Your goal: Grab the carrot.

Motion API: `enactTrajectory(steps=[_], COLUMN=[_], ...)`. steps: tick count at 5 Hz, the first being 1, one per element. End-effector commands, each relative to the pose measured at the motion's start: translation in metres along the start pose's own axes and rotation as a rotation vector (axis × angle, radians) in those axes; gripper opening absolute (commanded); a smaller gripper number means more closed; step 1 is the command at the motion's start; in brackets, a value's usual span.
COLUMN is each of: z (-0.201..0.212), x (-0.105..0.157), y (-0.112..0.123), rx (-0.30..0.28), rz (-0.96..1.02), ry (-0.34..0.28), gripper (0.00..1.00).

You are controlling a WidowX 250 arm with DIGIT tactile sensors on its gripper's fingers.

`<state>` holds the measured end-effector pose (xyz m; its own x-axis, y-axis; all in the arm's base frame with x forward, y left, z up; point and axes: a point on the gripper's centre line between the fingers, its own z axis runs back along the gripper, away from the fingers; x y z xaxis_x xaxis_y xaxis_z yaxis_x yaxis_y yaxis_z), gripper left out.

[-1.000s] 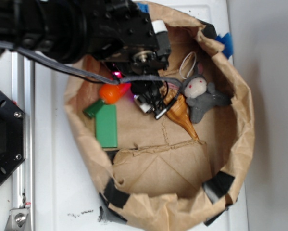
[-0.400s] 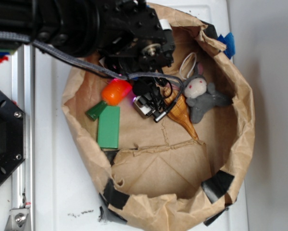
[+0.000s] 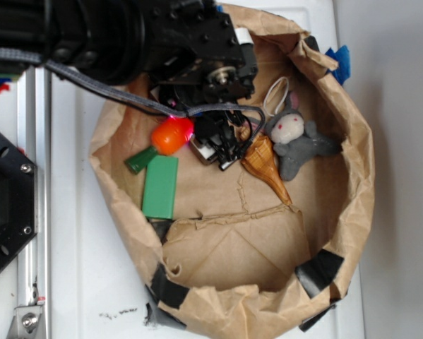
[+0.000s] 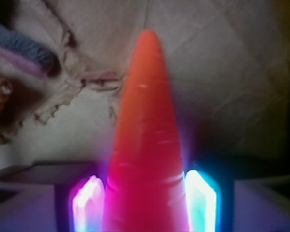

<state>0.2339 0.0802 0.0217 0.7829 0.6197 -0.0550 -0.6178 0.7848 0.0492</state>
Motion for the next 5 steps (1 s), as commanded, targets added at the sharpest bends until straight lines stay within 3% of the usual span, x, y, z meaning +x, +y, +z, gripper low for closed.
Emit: enactTrajectory(steps=[1, 2, 3, 4, 5], z=[0.106, 0.149, 0.168, 0.167, 0.153], x=[0.008, -0.003, -0.014, -0.017, -0.016], y=[-0.007, -0.019, -0.031, -0.038, -0.043], rx=[-0.083, -0.111, -0.106, -0.140, -0.122], rz=[-0.177, -0.271, -0.334, -0.366, -0.369], ry=[-0.272, -0.304, -0.275, -0.285, -0.268], gripper=[0.00, 0.00, 0.00, 0.00, 0.00])
